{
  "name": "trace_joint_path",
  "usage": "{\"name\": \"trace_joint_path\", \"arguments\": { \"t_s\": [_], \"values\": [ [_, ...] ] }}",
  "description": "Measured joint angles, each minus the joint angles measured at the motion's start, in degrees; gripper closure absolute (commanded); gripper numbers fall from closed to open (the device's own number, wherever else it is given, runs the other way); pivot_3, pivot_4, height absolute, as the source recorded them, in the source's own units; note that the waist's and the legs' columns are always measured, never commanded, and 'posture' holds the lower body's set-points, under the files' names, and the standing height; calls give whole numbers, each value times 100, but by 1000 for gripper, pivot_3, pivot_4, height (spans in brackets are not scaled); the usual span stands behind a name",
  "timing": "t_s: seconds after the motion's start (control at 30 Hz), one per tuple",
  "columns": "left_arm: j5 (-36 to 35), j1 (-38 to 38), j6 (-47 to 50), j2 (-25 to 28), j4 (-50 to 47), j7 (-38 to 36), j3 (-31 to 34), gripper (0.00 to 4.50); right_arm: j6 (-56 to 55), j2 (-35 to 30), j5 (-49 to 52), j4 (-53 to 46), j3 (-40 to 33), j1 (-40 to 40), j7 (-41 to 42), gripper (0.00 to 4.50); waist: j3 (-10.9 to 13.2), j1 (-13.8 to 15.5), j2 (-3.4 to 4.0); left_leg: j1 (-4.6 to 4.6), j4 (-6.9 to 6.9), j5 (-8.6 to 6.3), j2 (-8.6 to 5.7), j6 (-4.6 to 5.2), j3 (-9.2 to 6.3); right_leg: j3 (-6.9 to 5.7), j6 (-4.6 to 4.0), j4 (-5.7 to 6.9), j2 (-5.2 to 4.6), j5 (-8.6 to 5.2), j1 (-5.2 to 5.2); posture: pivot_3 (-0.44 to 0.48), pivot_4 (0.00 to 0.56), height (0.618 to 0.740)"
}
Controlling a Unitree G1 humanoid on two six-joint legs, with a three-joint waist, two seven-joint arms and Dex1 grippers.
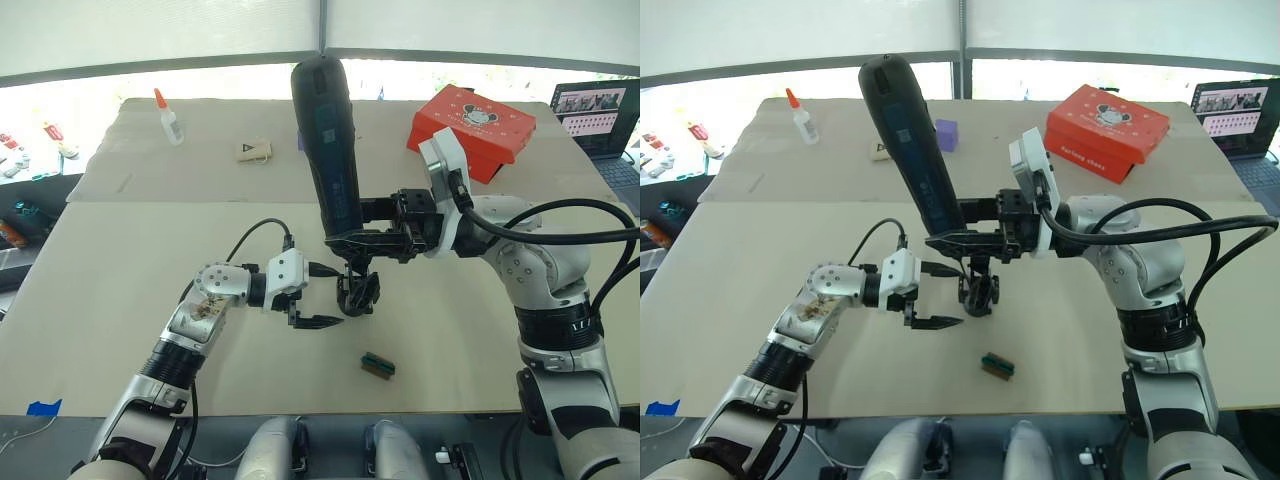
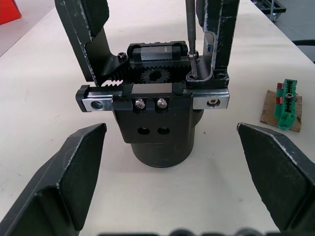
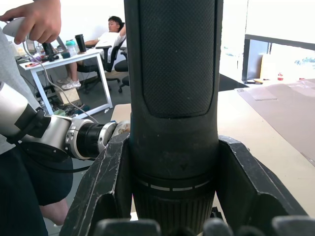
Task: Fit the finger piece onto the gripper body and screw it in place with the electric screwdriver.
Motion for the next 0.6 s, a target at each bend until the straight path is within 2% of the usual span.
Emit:
{"name": "trace_joint_path", "arguments": {
  "t_s": [0.6],
  "values": [
    [0,0,0,-1,0,17,0,0,-65,55,-96,64,1,-9,57,2560,0,0,0,0,0,0,0,0,0,0,0,0,0,0,0,0,150,740]
  ]
}}
